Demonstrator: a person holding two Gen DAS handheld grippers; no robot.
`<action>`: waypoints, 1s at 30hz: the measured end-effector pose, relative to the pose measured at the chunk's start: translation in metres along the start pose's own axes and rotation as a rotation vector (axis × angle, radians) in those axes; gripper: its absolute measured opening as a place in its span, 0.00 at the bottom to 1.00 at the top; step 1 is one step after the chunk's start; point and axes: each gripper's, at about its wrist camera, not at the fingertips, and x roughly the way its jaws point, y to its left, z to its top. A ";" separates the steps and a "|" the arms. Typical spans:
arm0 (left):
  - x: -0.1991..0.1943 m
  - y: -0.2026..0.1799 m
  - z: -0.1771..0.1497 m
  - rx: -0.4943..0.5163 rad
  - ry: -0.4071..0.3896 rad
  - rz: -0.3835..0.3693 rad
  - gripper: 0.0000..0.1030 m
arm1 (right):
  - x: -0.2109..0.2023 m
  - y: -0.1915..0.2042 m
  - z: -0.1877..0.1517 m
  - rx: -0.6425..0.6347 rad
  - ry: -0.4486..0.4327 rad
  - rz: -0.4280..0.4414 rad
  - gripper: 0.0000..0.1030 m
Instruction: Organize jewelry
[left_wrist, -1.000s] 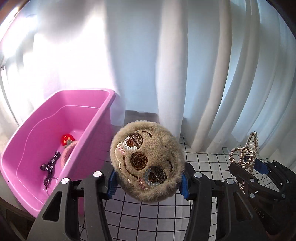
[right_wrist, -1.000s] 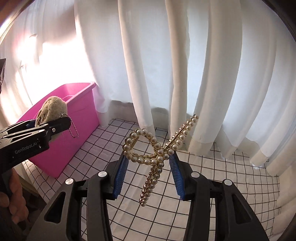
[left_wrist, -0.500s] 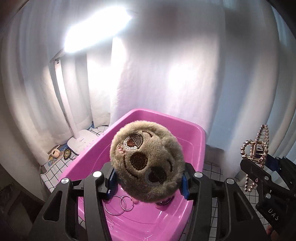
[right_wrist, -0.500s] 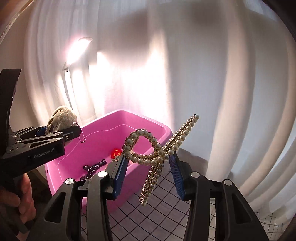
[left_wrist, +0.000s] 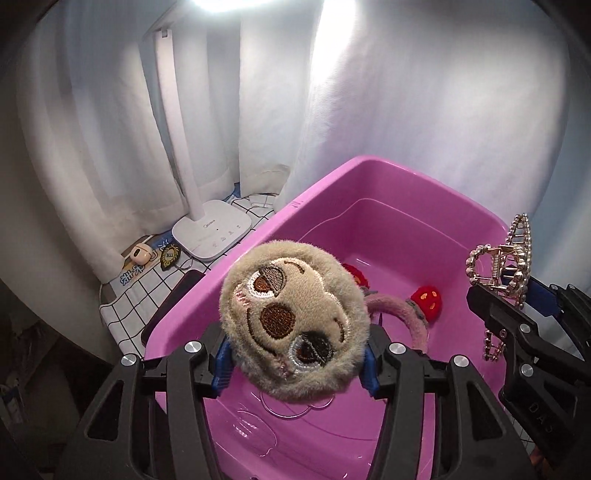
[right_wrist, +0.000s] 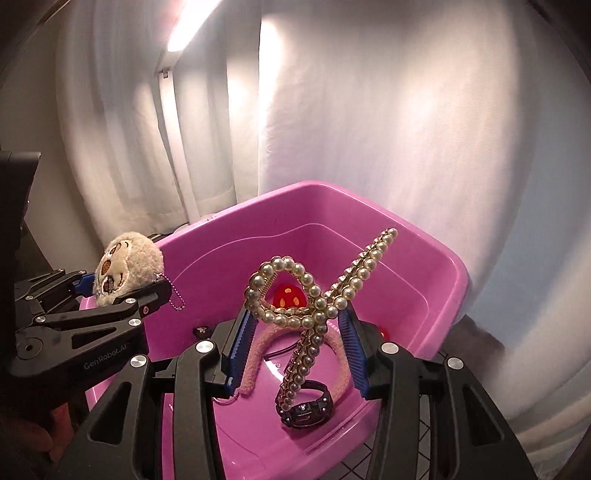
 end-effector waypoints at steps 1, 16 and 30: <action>0.002 0.001 0.000 0.000 0.004 0.002 0.51 | 0.004 0.000 -0.001 0.000 0.008 -0.002 0.43; 0.013 0.004 0.006 -0.023 0.047 0.033 0.81 | 0.025 -0.007 0.003 0.034 0.063 -0.054 0.58; 0.007 0.009 0.002 -0.027 0.075 0.066 0.87 | 0.002 0.002 0.001 0.008 0.012 -0.101 0.61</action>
